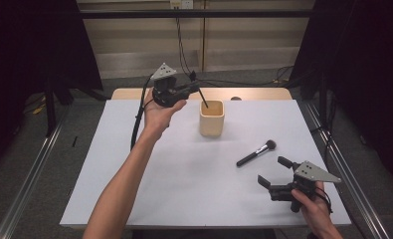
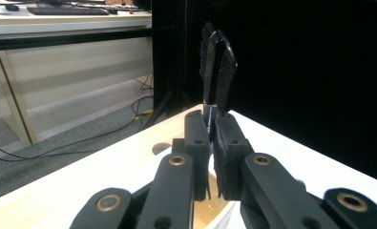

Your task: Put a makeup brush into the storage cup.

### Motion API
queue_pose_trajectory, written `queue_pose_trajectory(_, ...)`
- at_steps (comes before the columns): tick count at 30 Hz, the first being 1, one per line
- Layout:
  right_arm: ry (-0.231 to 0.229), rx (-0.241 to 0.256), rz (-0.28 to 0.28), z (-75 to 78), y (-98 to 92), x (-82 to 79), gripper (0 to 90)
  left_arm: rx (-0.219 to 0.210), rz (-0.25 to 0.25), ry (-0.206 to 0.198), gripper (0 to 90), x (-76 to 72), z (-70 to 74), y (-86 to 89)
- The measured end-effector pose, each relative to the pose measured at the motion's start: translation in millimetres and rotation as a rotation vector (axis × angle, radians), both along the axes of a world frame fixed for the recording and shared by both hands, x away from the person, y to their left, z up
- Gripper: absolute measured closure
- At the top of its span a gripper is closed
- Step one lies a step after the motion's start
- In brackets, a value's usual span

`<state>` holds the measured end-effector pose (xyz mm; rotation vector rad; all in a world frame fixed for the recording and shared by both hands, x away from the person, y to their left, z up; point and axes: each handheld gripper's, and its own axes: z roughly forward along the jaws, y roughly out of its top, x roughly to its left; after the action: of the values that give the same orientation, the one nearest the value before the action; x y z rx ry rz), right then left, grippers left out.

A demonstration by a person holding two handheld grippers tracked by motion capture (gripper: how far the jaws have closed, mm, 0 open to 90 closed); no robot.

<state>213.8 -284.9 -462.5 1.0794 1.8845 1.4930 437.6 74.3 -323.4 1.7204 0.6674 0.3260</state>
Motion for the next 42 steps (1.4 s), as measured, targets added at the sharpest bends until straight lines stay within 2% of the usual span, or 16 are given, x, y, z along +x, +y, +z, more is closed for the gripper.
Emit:
queue_pose_trajectory(8,0.001,-0.002,0.002,-0.3,-0.1,0.0,0.0,0.020,-0.005,0.015,85.8,5.5,-7.6,-6.3)
queue_pose_trajectory(25,0.004,-0.012,0.002,-0.9,-0.3,0.3,0.0,0.082,-0.024,0.053,85.8,1.9,-21.2,-6.7)
queue_pose_trajectory(35,0.009,-0.016,0.003,-1.6,-0.5,0.5,0.0,0.088,-0.027,0.048,85.7,0.3,-28.4,-9.4)
queue_pose_trajectory(42,0.005,-0.018,0.004,-1.3,-0.3,0.2,0.0,0.103,-0.026,0.064,85.7,3.6,-37.8,-10.9)
